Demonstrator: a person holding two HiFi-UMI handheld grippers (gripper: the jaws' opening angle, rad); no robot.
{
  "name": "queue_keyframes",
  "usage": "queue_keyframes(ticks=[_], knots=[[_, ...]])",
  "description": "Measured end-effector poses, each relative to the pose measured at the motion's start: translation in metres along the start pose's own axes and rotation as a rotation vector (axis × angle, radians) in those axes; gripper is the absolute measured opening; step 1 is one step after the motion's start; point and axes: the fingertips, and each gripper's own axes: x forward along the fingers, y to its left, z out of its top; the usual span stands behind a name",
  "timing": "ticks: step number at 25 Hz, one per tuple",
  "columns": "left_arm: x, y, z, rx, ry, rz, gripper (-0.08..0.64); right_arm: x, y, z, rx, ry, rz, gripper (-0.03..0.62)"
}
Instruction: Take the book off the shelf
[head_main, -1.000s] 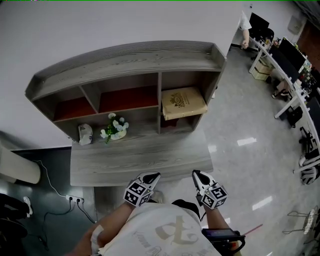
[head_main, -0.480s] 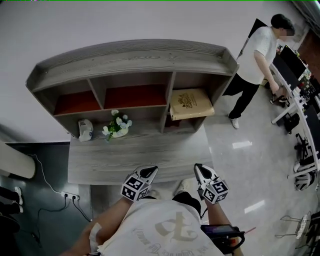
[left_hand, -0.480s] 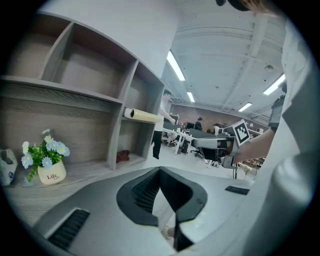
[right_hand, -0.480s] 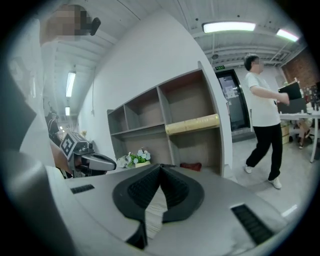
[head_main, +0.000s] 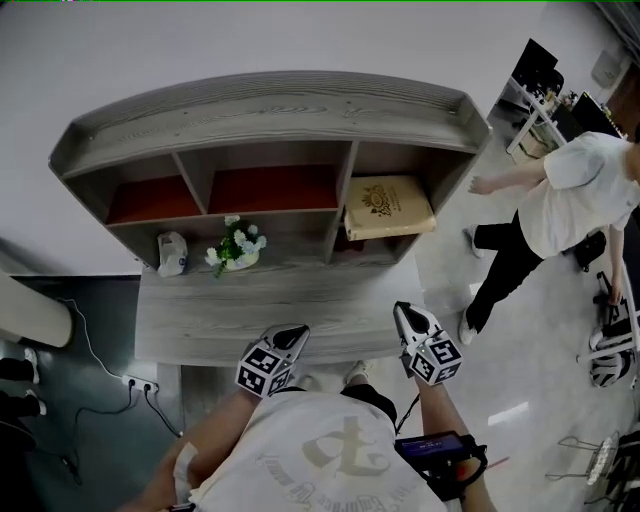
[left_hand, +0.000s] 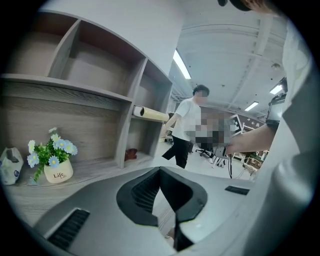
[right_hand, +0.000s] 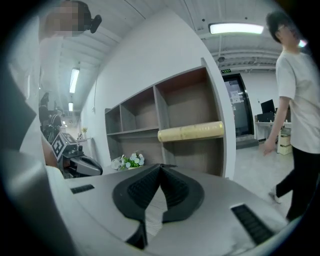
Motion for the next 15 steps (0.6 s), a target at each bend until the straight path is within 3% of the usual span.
queue_keyframes(ticks=[5, 14, 15], knots=[[0.001, 0.007, -0.006, -0.016, 0.008, 0.02, 0.014, 0.013, -0.013, 0.003, -0.036, 0.017, -0.007, 0.006], [-0.003, 0.012, -0.016, -0.034, 0.022, 0.038, 0.014, 0.037, -0.029, 0.032, -0.245, 0.039, -0.048, 0.008], [-0.003, 0.011, -0.016, -0.034, 0.023, 0.039, 0.014, 0.04, -0.03, 0.034, -0.266, 0.045, -0.05, 0.032]])
